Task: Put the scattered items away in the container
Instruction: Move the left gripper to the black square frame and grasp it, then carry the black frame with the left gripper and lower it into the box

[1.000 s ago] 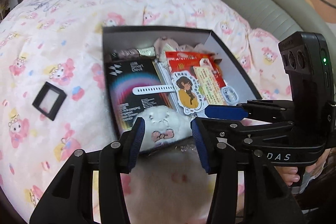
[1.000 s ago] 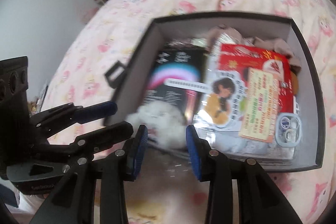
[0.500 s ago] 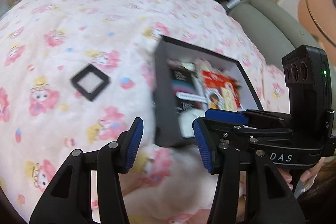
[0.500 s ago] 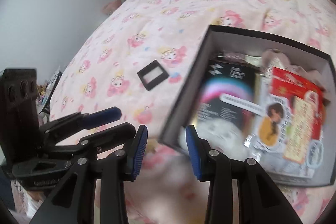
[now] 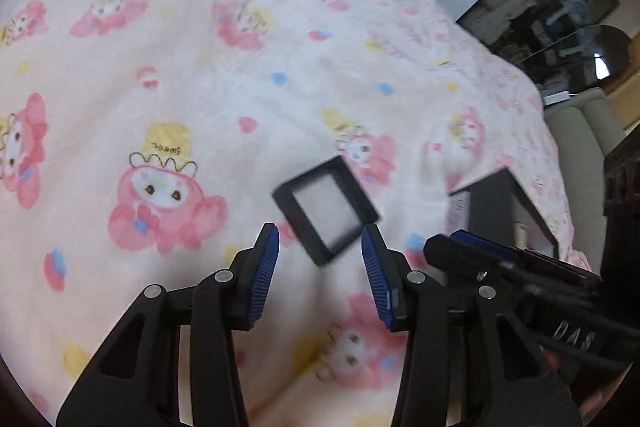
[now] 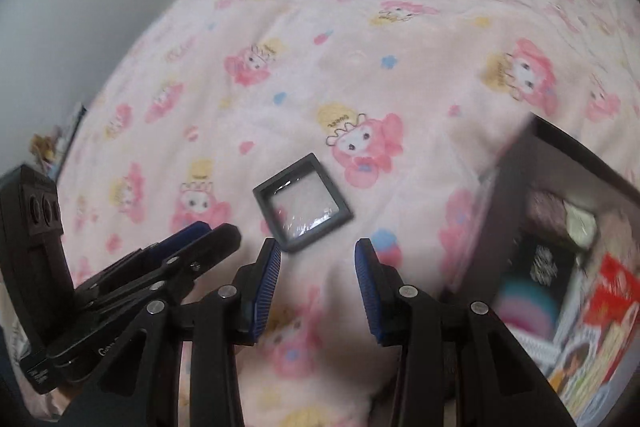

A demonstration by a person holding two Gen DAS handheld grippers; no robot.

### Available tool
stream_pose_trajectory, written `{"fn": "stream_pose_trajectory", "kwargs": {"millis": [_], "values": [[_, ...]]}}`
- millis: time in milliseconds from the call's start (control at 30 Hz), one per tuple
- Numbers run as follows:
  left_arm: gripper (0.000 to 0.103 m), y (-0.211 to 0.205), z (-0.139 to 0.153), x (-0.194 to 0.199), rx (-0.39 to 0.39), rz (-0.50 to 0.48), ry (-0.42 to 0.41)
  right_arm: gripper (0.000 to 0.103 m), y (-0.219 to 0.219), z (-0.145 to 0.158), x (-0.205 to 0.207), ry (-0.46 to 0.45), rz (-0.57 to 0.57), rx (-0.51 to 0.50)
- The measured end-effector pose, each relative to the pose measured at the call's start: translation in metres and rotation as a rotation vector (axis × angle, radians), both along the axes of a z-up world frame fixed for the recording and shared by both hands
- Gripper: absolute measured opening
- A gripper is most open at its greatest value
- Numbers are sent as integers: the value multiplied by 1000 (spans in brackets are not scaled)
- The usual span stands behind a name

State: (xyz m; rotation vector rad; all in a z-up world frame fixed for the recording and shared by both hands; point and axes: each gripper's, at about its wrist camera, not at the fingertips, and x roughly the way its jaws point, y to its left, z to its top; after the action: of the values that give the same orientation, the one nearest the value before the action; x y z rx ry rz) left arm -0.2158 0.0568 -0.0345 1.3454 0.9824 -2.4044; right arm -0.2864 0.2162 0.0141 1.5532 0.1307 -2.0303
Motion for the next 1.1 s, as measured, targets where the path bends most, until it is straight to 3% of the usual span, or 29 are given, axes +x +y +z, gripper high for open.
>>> {"fn": "stream_pose_trajectory", "kwargs": {"millis": [67, 200, 300, 367, 567, 767, 1000, 1100], "values": [[39, -7, -14, -8, 37, 1, -23, 35, -14, -10, -6, 8, 13, 69], [38, -18, -46, -18, 132, 13, -66, 35, -27, -29, -27, 2, -12, 104], [26, -23, -63, -18, 183, 19, -71, 35, -32, -54, -38, -56, -41, 128], [10, -24, -64, -13, 201, 23, -57, 34, -38, -65, -37, -92, -31, 155], [8, -27, -53, 10, 205, 38, -22, 34, -42, -85, -30, -228, 4, 99], [8, -19, -24, 57, 175, 41, 11, 33, -30, -65, 11, -278, 69, -7], [8, 21, 26, 88, 116, -75, 69, 32, 22, -28, 64, -236, 76, -145], [8, 46, 53, 88, 72, -125, 108, 32, 54, 6, 77, -158, 31, -237]]}}
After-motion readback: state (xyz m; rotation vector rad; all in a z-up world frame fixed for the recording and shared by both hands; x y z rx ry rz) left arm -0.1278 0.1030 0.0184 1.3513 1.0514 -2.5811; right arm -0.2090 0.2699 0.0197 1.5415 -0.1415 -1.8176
